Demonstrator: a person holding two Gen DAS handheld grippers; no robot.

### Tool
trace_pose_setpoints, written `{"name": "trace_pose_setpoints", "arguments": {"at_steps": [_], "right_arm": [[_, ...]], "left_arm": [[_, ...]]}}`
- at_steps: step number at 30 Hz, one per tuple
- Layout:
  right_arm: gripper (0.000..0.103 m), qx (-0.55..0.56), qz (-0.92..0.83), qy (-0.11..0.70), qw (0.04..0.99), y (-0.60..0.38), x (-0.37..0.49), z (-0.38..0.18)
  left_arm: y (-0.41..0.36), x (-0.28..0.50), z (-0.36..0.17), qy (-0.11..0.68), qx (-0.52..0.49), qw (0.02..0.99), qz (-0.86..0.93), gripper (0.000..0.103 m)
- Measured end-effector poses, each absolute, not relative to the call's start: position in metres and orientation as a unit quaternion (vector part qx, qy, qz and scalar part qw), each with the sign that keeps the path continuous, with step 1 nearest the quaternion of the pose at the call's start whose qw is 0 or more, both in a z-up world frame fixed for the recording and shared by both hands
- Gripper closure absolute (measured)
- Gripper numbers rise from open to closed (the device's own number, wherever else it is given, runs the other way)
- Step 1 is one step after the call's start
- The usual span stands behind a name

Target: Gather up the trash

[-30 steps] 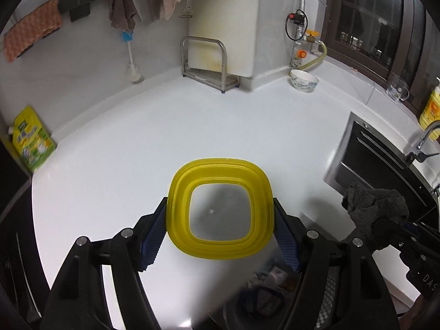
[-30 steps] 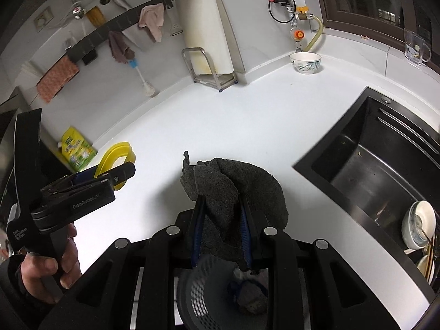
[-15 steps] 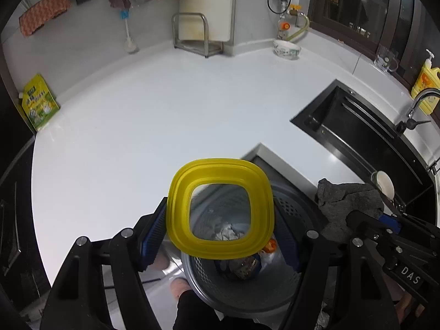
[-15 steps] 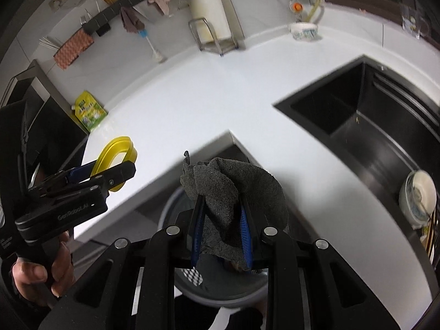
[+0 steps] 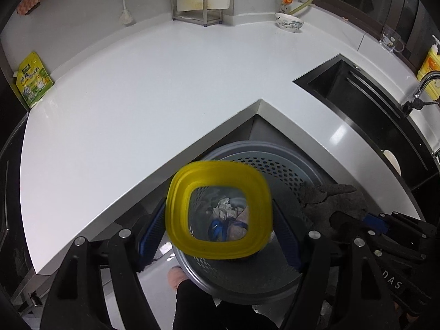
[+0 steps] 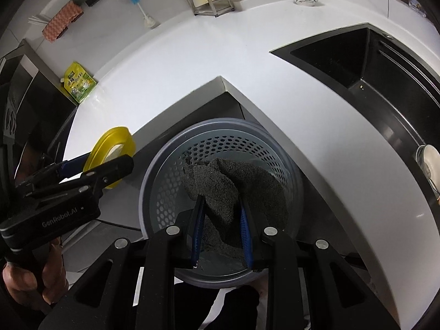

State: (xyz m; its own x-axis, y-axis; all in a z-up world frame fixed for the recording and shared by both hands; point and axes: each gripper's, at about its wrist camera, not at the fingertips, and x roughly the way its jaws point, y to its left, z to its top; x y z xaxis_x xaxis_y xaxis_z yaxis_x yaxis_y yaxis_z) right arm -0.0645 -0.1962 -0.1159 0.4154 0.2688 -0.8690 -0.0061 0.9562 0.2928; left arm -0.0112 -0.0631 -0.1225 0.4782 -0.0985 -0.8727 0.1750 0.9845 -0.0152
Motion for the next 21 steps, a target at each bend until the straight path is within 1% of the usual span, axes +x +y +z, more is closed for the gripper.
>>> {"name": "trace_pose_setpoints", "arguments": {"at_steps": [2, 3, 4, 5, 21], "right_arm": [[0.075, 0.125, 0.082, 0.536, 0.831, -0.198, -0.065, -0.117], [0.064, 0.126, 0.082, 0.536, 0.831, -0.198, -0.065, -0.117], [0.049, 0.129, 0.083, 0.534, 0.831, -0.199, -0.066, -0.117], [0.045, 0.131, 0.081, 0.529, 0.834, -0.201, -0.067, -0.115], [0.045, 0.132, 0.078, 0.521, 0.84, -0.206, -0.066, -0.09]], "left_arm": [[-0.062, -0.013, -0.123, 0.506, 0.037, 0.859, -0.075, 0.023], [-0.061, -0.014, -0.123, 0.506, 0.036, 0.858, -0.073, 0.023], [-0.06, -0.014, -0.123, 0.507, 0.036, 0.858, -0.071, 0.02], [-0.059, -0.014, -0.123, 0.508, 0.035, 0.858, -0.069, 0.018], [-0.055, -0.013, -0.095, 0.493, 0.029, 0.868, -0.054, 0.014]]}}
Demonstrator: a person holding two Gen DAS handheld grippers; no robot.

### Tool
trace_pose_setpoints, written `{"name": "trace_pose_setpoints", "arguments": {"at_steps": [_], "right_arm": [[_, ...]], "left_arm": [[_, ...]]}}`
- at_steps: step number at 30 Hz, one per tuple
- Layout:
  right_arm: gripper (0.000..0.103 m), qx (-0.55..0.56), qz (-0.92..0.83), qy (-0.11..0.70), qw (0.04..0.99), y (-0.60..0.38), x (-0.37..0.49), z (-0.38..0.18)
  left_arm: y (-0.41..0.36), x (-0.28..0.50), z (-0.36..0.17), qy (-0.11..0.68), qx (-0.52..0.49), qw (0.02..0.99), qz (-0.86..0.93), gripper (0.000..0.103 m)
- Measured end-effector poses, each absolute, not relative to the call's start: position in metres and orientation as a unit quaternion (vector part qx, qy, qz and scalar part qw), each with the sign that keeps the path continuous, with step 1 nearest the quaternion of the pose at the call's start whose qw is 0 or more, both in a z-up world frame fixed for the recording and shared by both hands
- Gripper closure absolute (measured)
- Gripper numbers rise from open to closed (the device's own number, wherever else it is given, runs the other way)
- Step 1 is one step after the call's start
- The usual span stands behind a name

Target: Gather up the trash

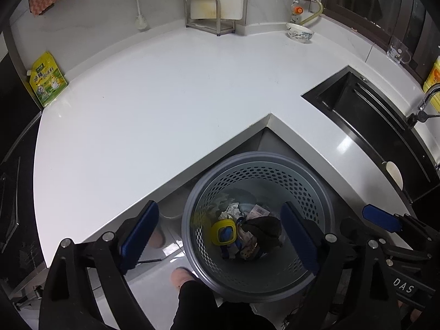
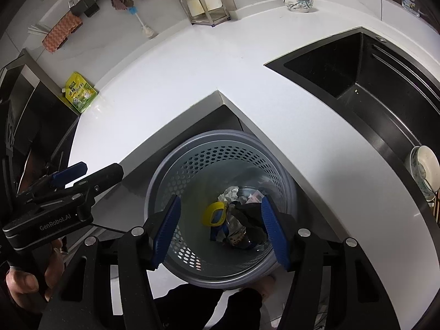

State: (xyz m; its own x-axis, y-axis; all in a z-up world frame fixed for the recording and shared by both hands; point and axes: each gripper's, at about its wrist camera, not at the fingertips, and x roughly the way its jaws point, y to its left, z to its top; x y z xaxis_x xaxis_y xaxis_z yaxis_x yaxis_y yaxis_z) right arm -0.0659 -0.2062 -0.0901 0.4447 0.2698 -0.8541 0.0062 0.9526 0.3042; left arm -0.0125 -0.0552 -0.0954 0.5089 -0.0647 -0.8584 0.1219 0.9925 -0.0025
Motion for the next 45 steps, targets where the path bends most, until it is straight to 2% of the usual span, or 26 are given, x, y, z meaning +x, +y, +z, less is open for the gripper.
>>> {"name": "trace_pose_setpoints", "arguments": {"at_steps": [18, 45], "right_arm": [[0.039, 0.118, 0.083, 0.521, 0.841, -0.206, -0.07, -0.071], [0.037, 0.101, 0.098, 0.522, 0.841, -0.206, -0.069, -0.061]], "left_arm": [[-0.059, -0.019, -0.066, 0.472, 0.03, 0.88, -0.041, 0.008], [-0.059, -0.021, -0.062, 0.479, 0.027, 0.878, -0.012, 0.006]]}}
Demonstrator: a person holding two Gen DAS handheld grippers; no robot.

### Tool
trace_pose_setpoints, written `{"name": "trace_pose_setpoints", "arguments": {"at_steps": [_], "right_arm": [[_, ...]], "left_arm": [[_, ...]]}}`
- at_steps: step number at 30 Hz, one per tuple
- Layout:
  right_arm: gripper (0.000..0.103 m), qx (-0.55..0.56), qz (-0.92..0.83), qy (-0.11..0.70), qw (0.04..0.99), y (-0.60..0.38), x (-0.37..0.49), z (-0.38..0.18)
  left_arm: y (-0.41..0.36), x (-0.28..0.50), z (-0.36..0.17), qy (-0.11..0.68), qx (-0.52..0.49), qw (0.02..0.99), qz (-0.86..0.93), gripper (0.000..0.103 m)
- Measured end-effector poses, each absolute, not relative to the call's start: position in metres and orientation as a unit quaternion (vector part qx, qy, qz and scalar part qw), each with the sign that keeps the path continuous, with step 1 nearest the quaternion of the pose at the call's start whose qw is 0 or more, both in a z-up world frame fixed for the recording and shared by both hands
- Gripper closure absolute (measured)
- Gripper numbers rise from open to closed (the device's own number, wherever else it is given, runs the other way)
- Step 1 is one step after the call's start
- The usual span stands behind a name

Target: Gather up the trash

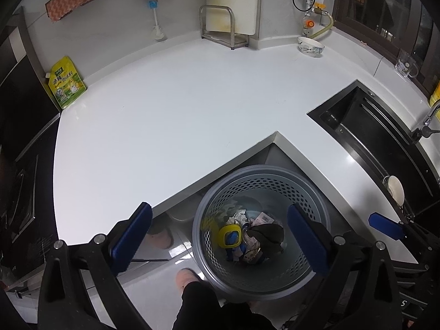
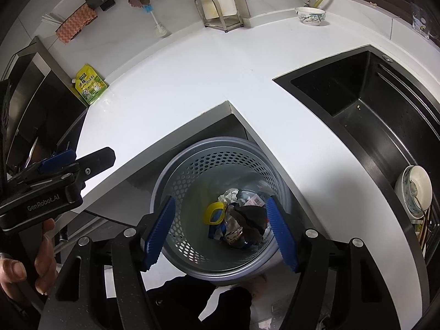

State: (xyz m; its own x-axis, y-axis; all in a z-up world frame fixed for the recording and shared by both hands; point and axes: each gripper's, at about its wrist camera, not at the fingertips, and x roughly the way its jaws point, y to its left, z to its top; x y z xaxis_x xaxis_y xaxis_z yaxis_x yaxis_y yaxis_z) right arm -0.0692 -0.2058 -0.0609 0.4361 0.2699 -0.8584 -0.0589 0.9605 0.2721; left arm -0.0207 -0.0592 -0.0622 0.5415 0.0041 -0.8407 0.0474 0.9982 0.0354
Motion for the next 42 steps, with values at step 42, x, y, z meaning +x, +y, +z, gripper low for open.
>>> {"name": "trace_pose_setpoints", "arguments": {"at_steps": [42], "right_arm": [[0.037, 0.098, 0.102, 0.521, 0.842, -0.2002, -0.0665, -0.0594]], "left_arm": [[-0.0544, -0.022, -0.0624, 0.477, 0.034, 0.878, 0.001, 0.006]]}}
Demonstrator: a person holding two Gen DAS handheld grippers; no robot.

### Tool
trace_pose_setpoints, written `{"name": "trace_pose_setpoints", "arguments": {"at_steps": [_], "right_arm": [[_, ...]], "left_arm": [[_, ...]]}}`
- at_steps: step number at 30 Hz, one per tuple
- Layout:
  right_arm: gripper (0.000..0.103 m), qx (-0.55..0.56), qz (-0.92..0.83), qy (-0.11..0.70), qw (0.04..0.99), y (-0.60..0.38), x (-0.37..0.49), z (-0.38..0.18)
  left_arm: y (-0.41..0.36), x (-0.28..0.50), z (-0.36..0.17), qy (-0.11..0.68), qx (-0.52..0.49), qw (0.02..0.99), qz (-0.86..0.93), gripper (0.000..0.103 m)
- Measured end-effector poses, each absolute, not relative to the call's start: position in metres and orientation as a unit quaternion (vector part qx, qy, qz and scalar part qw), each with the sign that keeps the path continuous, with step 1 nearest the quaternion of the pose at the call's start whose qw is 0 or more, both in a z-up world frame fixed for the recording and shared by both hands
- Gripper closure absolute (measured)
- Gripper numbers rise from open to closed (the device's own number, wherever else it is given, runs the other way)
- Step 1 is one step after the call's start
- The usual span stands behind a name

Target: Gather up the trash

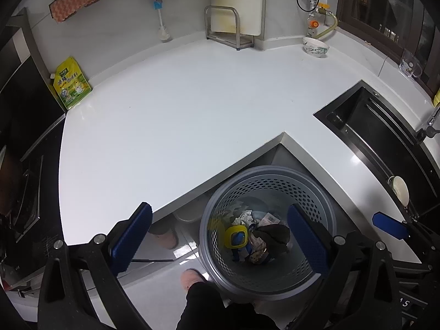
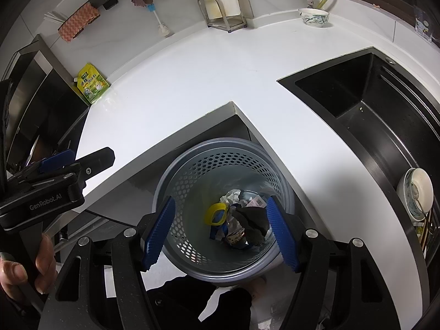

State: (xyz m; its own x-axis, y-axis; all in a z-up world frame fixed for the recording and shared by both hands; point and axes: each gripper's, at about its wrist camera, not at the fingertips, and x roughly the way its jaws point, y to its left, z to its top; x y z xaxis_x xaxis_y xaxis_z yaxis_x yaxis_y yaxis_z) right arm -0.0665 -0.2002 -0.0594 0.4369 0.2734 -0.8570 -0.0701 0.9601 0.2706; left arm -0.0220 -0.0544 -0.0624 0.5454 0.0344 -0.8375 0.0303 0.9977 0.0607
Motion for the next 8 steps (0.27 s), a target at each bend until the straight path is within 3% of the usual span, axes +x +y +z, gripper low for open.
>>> {"name": "trace_pose_setpoints", "arguments": {"at_steps": [8], "right_arm": [[0.037, 0.098, 0.102, 0.521, 0.842, -0.2003, -0.0666, -0.0593]], "left_arm": [[-0.0537, -0.0191, -0.0634, 0.481, 0.034, 0.876, 0.003, 0.006]]}}
